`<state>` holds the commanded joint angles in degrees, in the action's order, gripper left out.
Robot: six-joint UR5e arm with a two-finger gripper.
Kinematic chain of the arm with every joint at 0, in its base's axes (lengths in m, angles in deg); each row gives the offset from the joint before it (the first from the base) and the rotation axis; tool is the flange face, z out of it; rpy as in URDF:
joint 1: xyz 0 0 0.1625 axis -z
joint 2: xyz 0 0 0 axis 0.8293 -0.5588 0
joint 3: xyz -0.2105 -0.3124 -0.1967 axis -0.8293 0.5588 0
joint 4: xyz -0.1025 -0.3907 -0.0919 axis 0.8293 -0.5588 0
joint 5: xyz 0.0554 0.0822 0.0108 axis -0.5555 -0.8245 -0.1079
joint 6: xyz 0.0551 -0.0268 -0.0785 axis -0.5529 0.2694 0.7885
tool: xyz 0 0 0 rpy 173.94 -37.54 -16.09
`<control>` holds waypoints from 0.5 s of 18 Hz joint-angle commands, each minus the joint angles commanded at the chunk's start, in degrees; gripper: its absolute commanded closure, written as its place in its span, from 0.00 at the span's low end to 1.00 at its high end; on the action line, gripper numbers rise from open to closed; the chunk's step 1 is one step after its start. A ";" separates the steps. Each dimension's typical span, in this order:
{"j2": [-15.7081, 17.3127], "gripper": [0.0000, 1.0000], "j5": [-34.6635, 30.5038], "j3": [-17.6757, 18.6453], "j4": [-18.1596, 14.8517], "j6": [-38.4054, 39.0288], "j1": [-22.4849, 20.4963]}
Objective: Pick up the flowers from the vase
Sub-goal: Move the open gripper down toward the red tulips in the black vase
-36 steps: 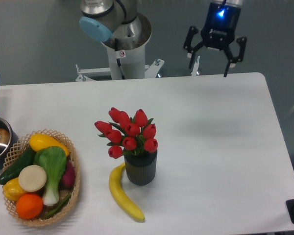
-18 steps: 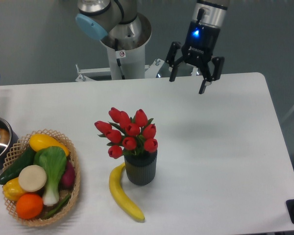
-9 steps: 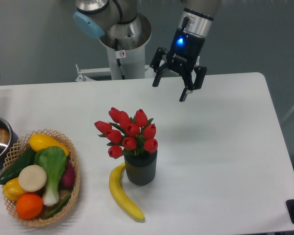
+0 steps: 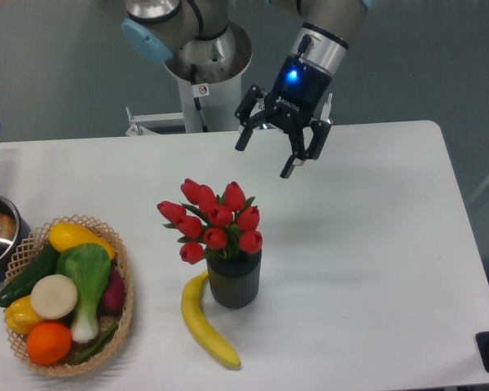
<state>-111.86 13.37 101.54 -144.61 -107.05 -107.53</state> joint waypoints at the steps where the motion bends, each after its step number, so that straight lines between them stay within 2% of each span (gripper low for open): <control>1: 0.17 0.00 0.00 0.35 0.00 -0.09 0.00; 5: -0.08 0.00 0.09 0.62 0.52 -0.44 1.40; 8: -2.63 0.00 0.26 0.53 5.35 -0.27 3.42; 9: -3.51 0.00 0.17 0.53 6.06 -0.09 4.38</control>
<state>-115.37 13.55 102.07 -138.55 -107.14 -103.15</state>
